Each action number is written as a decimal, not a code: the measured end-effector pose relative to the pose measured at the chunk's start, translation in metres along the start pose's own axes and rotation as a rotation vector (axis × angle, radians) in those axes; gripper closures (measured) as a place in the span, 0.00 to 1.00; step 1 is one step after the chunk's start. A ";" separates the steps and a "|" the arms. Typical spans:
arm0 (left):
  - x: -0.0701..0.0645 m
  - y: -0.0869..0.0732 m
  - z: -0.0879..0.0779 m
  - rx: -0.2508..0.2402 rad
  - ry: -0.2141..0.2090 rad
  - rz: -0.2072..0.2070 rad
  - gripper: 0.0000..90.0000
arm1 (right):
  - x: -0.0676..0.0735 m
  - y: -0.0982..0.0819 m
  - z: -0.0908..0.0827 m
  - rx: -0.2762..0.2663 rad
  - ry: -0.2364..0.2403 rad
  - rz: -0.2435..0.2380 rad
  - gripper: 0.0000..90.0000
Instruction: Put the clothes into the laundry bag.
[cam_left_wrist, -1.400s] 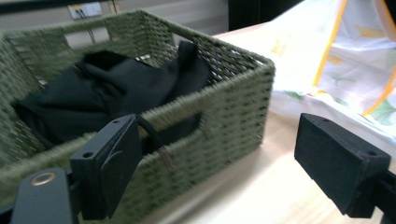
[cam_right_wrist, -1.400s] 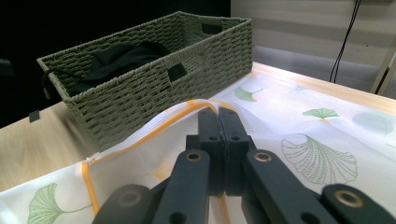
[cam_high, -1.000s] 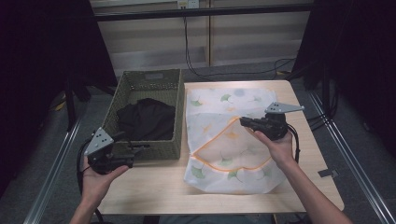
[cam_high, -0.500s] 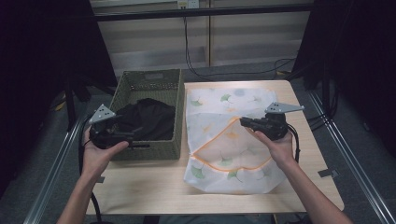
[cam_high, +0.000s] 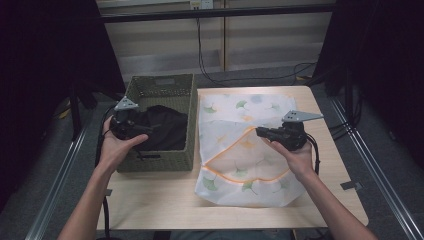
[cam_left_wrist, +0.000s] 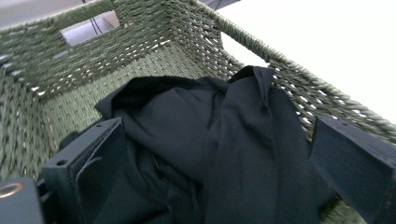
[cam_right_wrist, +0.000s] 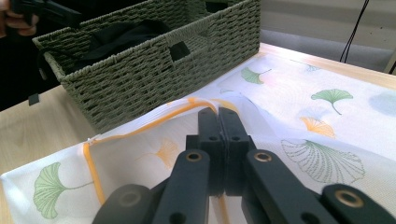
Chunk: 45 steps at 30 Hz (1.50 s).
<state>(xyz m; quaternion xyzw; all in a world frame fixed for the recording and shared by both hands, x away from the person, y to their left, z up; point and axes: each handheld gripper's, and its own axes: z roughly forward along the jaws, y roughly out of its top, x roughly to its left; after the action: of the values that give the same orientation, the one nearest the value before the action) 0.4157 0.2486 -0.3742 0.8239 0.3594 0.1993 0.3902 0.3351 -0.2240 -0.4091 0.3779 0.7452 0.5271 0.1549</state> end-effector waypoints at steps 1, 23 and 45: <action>0.000 0.004 0.007 0.036 -0.014 0.047 0.05 | 0.000 0.000 0.001 0.005 0.001 -0.003 1.00; 0.021 -0.002 0.067 0.263 0.049 0.017 0.07 | 0.003 -0.004 0.005 0.039 -0.002 -0.018 1.00; 0.026 -0.015 0.101 0.422 -0.136 0.006 0.00 | 0.002 -0.008 0.010 0.067 -0.008 -0.012 1.00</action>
<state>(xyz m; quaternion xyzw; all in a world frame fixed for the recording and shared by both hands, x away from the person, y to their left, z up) 0.4873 0.2243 -0.4468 0.8999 0.3635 0.0646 0.2319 0.3369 -0.2171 -0.4200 0.3806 0.7642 0.4992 0.1482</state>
